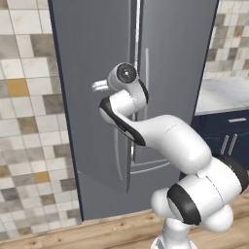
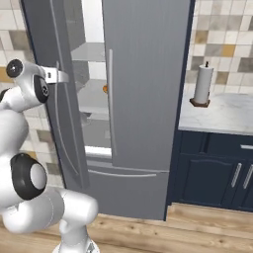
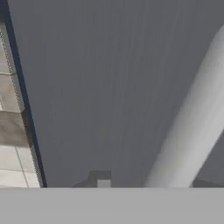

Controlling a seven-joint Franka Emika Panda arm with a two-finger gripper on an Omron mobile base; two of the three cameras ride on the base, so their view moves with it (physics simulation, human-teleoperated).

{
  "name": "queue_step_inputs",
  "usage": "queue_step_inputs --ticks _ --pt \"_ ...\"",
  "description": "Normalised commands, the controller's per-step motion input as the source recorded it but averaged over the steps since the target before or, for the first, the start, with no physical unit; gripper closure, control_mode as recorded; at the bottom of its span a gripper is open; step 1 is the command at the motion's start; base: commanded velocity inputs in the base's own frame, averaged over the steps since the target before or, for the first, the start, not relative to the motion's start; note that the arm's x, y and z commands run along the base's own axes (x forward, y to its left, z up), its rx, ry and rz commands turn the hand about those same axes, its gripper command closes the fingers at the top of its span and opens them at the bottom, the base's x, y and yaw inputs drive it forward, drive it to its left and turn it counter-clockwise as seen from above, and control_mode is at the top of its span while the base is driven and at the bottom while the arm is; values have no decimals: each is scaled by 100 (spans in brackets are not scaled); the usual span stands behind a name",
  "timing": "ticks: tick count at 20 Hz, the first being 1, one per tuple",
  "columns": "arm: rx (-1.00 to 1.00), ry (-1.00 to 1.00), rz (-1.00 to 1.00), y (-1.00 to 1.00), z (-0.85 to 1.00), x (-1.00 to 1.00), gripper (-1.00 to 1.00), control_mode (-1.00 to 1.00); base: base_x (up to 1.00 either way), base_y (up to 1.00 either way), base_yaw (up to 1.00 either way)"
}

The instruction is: Retrieve the steak from the fridge and place it on the saucepan with marinade on the stove.

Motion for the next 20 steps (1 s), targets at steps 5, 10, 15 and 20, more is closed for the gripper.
queue_step_inputs --ticks 5,10,15,20 --pt "-13 9 0 100 0 -34 100 -100 0 0 0" --pt "-10 2 0 92 0 -19 100 -100 0 0 0" --pt "-4 1 1 68 0 -6 100 -100 0 0 0" --pt "0 3 1 23 0 0 -100 -100 0 0 0"
